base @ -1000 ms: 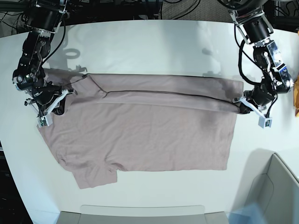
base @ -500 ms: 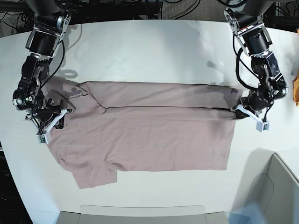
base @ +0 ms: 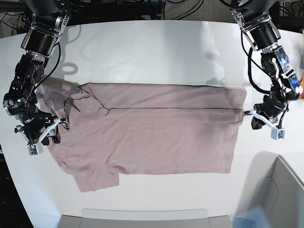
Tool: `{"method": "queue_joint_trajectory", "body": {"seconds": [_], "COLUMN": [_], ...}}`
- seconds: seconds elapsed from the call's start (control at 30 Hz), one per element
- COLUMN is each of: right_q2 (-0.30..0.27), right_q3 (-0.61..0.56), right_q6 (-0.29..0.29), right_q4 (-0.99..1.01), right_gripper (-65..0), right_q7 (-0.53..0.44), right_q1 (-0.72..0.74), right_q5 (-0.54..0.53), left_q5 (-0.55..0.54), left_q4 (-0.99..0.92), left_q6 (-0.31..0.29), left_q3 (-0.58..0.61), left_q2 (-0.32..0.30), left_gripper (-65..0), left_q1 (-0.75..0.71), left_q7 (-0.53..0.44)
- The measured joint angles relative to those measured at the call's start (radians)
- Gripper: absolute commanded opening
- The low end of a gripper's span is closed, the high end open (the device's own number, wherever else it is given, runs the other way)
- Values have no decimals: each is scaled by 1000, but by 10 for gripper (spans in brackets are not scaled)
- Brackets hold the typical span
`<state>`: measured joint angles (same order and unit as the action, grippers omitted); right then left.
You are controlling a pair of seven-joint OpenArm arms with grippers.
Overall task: Fold the T-shirt properly
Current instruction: 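Lift the held edge and fold it across the shirt with both grippers, then lower the folded edge and release it with both grippers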
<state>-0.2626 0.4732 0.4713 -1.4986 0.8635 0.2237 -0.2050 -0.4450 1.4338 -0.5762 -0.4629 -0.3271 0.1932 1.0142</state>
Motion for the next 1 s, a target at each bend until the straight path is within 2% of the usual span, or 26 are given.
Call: {"method": "queue_joint_trajectory", "body": {"seconds": [0.07, 0.13, 0.27, 0.33, 0.4, 0.53, 0.57, 0.6, 0.63, 0.67, 0.73, 0.87, 0.93, 1.0], "right_q2": [1, 2, 3, 1, 1, 3, 2, 1, 0, 1, -8, -23, -32, -56], "right_q3": [-2, -2, -2, -2, -1, -2, -3, -3, -5, -6, -10, -8, -10, -11], "right_q6": [1, 2, 1, 0, 0, 0, 0, 0, 0, 0, 0, 0, -2, 4], "right_q4": [-68, -97, -57, -21, 23, 102, 122, 137, 156, 172, 187, 179, 165, 139], "right_gripper": [-415, -456, -644, -650, -650, -650, -650, -650, -650, -650, -650, -650, -650, -650], "right_q7": [1, 3, 7, 2, -1, 0, -1, -5, -8, -8, -8, -44, -68, -78], "right_q1": [-53, -108, -166, -157, -147, -126, -121, -121, -121, -122, -143, -203, -238, -290], "right_q5": [0, 0, 6, 11, 9, 11, 12, 14, 10, 13, 13, -4, -19, -43], "left_q5": [-7, -1, 3, 2, 8, 176, 218, 250, 259, 274, 280, 259, 237, 190], "left_q4": [38, 45, 31, 31, 31, -38, -71, -101, -123, -137, -153, -146, -135, -126], "left_q6": [0, 5, 0, 0, -6, 2, 1, 0, 2, 1, -11, 0, -2, -30], "left_q3": [6, 45, 202, 265, 302, 380, 389, 391, 390, 390, 390, 388, 385, 353], "left_q2": [-3, 7, 14, 14, 17, 21, 35, 49, 61, 61, 52, 47, 25, 8], "left_gripper": [-650, -650, -650, -650, -650, -650, -650, -650, -650, -650, -650, -650, -650, -650], "left_q1": [-23, -42, -92, -89, -72, -51, -49, -50, -52, -48, -60, -171, -228, -290], "left_q7": [-18, -24, -3, -6, -52, -164, -161, -153, -201, -198, -188, -251, -303, -356]}}
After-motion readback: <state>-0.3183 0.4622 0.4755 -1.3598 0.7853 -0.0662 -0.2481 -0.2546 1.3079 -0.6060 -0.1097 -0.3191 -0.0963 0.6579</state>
